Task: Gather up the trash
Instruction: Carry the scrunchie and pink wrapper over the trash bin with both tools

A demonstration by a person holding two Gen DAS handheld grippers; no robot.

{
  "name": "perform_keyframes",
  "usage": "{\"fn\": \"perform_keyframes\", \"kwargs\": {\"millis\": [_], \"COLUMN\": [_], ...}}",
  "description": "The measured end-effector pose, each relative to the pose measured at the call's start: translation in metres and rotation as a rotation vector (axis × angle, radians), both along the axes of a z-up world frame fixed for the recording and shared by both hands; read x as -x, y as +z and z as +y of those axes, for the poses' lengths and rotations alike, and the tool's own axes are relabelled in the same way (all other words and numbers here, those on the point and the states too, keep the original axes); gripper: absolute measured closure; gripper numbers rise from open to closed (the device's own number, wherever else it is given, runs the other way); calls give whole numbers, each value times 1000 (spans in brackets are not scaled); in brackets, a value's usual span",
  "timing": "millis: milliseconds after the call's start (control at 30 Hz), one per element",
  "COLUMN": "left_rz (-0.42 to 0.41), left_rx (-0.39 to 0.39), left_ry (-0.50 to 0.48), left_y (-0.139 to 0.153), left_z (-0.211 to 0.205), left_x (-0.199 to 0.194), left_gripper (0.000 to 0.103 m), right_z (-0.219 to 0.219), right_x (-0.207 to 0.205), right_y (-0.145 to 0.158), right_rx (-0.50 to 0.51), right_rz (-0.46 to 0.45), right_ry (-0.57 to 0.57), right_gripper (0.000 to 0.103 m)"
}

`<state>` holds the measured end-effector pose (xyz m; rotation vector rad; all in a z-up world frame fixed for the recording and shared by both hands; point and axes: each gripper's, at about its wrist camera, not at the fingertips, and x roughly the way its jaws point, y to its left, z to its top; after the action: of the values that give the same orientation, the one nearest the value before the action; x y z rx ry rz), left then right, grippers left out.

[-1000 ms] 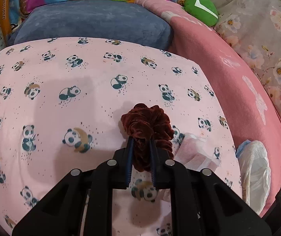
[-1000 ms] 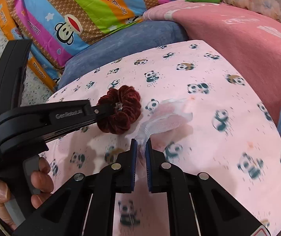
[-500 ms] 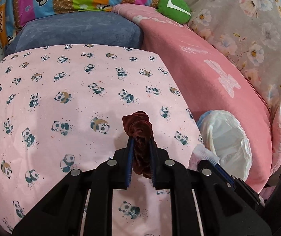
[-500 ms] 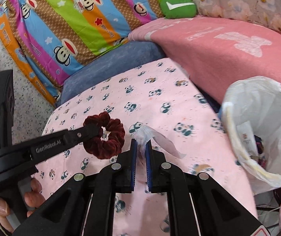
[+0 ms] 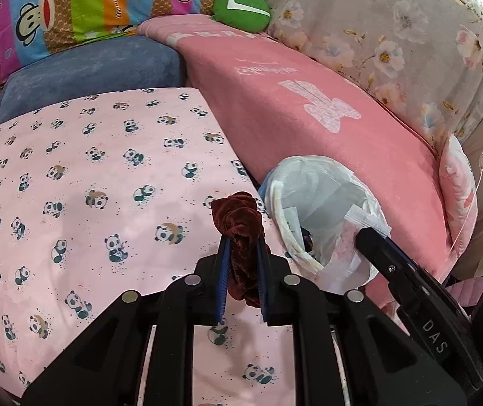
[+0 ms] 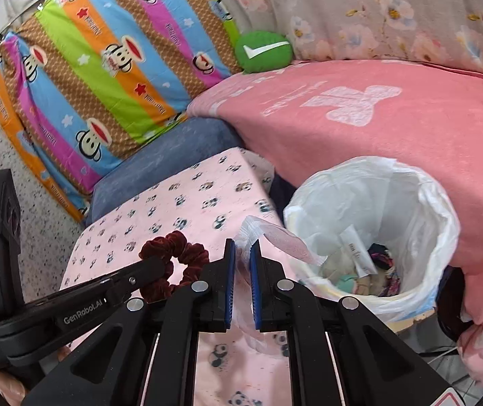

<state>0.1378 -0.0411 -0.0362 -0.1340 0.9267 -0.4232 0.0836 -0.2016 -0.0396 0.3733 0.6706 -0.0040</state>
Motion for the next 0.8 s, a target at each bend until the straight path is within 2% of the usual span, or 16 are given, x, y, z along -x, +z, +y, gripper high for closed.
{"fn": "perform_keyframes", "kwargs": {"millis": [433, 800], "left_rz": [-25, 0], "left_rx": [-25, -31], "left_ry": [-133, -210], "left_y": [16, 11], "left_z": [-71, -122], "left_x": [7, -13], "left_gripper": [89, 85], "right_z": [-68, -109], "right_x": [20, 14], "right_y": [13, 15], "right_rx": [-22, -16], "right_rz": [-48, -54], "right_ry": [-112, -170], "right_gripper": [95, 95]}}
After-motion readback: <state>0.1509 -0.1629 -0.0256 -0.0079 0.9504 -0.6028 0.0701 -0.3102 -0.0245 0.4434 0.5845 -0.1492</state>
